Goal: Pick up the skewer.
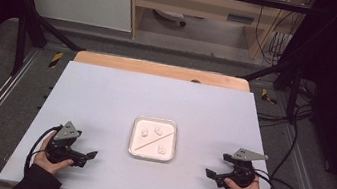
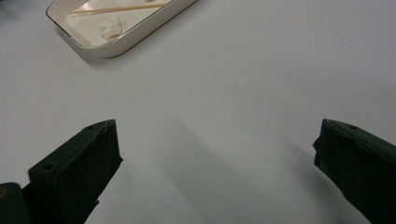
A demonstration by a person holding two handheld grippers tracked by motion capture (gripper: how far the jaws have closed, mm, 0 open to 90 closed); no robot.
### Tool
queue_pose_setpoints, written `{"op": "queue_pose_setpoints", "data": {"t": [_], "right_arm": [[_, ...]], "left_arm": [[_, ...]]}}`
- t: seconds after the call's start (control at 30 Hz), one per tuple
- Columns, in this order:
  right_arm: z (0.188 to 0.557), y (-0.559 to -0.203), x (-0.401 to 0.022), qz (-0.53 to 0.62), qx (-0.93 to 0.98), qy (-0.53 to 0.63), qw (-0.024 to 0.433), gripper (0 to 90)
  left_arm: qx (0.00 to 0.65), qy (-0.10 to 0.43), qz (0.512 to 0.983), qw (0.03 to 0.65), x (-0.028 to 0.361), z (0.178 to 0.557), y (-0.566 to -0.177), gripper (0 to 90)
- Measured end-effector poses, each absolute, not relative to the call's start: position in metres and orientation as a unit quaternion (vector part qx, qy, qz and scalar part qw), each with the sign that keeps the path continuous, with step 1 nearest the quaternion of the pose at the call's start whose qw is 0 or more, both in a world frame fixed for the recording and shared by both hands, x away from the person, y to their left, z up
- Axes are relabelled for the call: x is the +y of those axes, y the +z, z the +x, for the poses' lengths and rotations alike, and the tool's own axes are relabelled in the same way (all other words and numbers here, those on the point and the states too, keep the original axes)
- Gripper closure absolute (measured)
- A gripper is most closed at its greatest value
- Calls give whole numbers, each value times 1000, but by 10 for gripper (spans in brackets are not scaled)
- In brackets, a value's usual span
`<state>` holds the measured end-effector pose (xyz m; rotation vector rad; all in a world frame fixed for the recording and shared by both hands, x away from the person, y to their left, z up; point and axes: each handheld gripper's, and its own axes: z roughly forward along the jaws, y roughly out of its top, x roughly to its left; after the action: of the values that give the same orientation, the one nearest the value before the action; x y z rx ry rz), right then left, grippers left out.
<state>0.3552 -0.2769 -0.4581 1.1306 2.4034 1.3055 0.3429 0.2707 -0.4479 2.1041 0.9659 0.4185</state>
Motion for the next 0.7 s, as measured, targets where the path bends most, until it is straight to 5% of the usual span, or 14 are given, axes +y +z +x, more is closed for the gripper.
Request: {"op": "queue_pose_setpoints", "data": {"t": [0.7], "right_arm": [[356,-458,-277,382,812,433,93,8]], "left_arm": [[368,168,831,382,252,342,-437,45]]}}
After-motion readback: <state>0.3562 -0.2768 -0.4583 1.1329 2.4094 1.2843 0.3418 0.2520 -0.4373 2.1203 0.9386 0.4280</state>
